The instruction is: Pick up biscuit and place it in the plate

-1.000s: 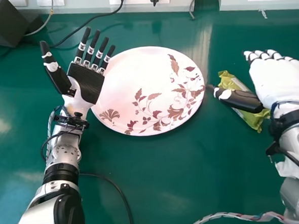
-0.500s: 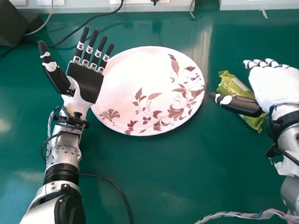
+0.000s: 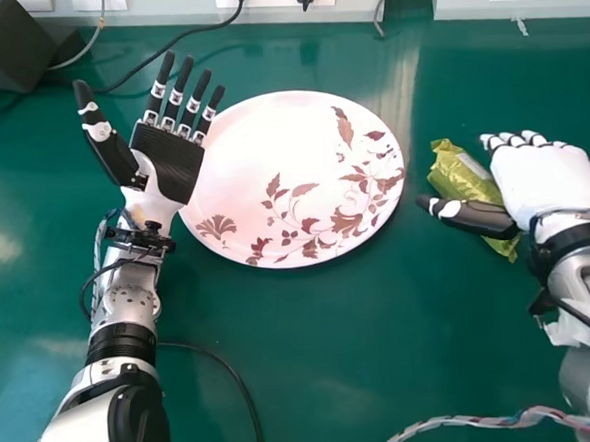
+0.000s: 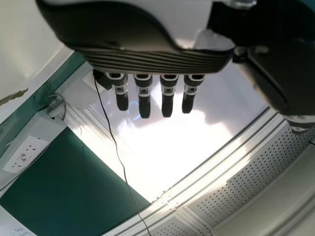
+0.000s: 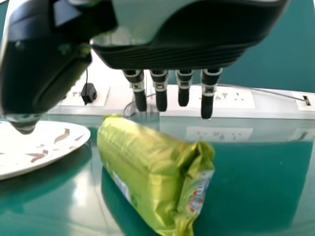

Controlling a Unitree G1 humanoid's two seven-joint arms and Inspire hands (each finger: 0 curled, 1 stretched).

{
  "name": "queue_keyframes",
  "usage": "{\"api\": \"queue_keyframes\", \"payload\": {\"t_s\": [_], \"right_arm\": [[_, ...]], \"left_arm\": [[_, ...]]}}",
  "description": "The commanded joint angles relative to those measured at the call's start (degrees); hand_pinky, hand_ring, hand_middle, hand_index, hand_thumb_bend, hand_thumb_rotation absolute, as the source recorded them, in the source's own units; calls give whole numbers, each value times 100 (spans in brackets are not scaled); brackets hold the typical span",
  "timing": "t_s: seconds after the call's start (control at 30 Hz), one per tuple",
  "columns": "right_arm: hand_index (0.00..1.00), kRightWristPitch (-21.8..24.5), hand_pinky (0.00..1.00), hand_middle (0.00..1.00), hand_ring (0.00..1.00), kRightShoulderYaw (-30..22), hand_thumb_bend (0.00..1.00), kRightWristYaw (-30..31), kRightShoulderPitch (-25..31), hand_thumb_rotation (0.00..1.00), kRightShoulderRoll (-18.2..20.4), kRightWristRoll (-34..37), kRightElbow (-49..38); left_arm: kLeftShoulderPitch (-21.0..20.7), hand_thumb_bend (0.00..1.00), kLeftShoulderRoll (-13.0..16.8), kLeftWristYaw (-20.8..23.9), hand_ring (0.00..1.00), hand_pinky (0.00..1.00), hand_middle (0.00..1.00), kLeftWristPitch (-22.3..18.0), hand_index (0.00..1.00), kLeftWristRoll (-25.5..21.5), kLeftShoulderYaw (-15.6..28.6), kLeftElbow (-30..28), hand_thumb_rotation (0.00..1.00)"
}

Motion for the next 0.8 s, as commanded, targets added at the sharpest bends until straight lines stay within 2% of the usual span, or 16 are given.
{"api": "queue_keyframes", "payload": {"t_s": [0.0,0.2,0.77], "right_arm": [[100,46,87,100,94,54,100,-82,96,37,-85,98,103],[100,177,88,100,94,137,100,23,105,36,-188,122,219],[100,476,83,100,91,235,100,-383,195,35,-491,296,872]], "left_arm": [[185,100,-24,-36,96,99,99,31,100,-68,70,29,58],[205,100,-18,-44,97,100,100,119,100,-142,80,-20,57],[225,100,-13,-161,96,100,99,290,100,-308,163,-60,56]]}}
